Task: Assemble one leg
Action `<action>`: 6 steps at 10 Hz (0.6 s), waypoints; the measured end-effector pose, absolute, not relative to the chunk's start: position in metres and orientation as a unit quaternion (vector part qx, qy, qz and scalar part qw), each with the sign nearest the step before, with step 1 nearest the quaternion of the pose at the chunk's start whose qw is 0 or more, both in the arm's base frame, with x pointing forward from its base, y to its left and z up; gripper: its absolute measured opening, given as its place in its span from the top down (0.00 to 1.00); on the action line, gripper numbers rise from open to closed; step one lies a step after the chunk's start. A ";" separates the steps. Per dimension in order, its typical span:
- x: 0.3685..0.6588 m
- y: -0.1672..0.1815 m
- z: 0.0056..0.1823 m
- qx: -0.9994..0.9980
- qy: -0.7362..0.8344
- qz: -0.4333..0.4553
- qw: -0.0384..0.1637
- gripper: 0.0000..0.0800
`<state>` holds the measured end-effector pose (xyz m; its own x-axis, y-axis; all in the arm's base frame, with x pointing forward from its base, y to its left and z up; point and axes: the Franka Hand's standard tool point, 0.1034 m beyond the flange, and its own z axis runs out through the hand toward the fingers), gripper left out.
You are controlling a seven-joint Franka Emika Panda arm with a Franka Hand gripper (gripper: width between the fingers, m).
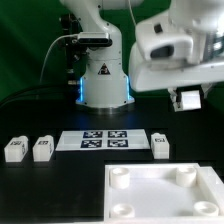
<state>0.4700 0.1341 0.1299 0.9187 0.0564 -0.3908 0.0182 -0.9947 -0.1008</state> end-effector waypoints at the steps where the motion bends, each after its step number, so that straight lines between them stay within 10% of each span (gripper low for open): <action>1: 0.467 0.133 0.127 -0.984 -0.018 0.172 0.047 0.63; 6: 0.561 0.116 0.171 -0.990 -0.034 -0.122 0.061 0.63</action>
Offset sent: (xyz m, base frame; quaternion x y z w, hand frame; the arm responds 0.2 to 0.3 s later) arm 0.1000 -0.0269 0.0320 -0.0206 0.3122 -0.0632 0.9477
